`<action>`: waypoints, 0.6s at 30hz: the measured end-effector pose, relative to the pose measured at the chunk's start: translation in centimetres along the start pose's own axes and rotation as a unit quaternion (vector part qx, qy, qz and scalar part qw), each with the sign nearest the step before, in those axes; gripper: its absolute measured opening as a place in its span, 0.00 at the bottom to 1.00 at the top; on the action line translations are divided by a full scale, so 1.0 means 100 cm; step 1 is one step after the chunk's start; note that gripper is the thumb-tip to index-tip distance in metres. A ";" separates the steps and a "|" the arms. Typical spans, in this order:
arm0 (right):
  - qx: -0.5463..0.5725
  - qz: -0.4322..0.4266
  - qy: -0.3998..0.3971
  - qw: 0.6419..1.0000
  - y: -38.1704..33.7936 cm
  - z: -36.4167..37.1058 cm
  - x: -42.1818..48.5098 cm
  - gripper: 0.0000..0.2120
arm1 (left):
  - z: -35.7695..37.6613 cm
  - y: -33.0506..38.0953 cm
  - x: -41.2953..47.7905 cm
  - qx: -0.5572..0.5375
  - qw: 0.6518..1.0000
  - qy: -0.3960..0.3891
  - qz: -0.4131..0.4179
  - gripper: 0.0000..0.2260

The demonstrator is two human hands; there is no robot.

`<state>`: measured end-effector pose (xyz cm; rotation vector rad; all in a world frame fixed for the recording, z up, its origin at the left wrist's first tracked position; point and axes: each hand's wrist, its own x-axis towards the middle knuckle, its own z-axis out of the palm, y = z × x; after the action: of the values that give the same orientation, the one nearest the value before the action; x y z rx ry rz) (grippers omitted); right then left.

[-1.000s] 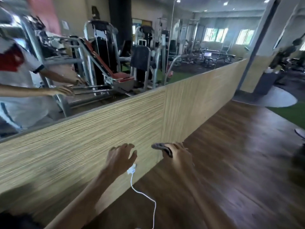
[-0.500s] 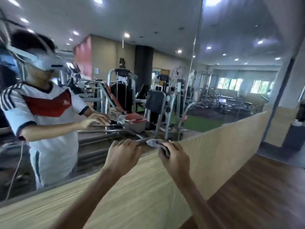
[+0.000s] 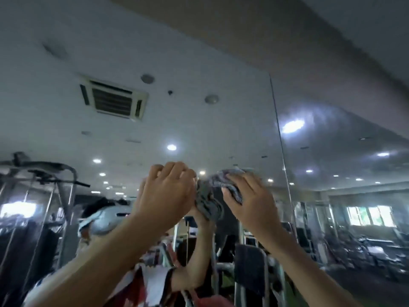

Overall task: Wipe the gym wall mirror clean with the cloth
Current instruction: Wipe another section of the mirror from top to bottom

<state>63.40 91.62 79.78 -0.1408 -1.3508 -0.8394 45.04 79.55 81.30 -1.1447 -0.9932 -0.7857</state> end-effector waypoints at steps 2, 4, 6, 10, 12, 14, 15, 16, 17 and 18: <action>0.004 0.001 0.024 1.000 0.034 0.016 0.027 0.17 | 0.011 -0.009 0.027 0.025 0.999 0.005 0.026 0.15; 0.024 0.038 0.049 0.998 0.065 0.032 0.050 0.18 | 0.025 -0.015 0.052 0.065 0.997 -0.011 0.044 0.15; 0.046 0.071 0.053 0.995 0.090 0.050 0.066 0.19 | 0.041 -0.016 0.075 0.112 0.993 -0.027 0.029 0.11; 0.061 0.087 0.026 0.994 0.112 0.083 0.086 0.21 | 0.064 -0.010 0.117 0.119 0.992 -0.040 -0.025 0.14; 0.087 0.102 0.016 0.991 0.111 0.096 0.089 0.22 | 0.077 -0.006 0.129 0.139 0.989 -0.045 -0.019 0.15; 0.100 0.120 0.004 0.988 0.106 0.106 0.089 0.24 | 0.087 -0.004 0.131 0.155 0.984 -0.085 -0.020 0.21; 0.085 0.123 0.003 0.989 0.103 0.110 0.088 0.25 | 0.092 -0.005 0.128 0.164 0.982 -0.095 -0.021 0.24; 0.062 0.120 0.008 0.991 0.101 0.113 0.087 0.25 | 0.097 -0.005 0.124 0.171 0.981 -0.093 -0.021 0.25; 0.040 0.118 0.003 0.992 0.100 0.115 0.086 0.26 | 0.100 -0.006 0.121 0.171 0.980 -0.096 -0.028 0.26; 0.021 0.113 -0.005 0.993 0.098 0.116 0.086 0.29 | 0.100 -0.007 0.119 0.162 0.981 -0.096 -0.038 0.27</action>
<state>59.92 100.99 94.09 -0.2619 -1.3331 -0.6201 46.66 88.88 93.59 -0.9146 -1.2811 -0.5552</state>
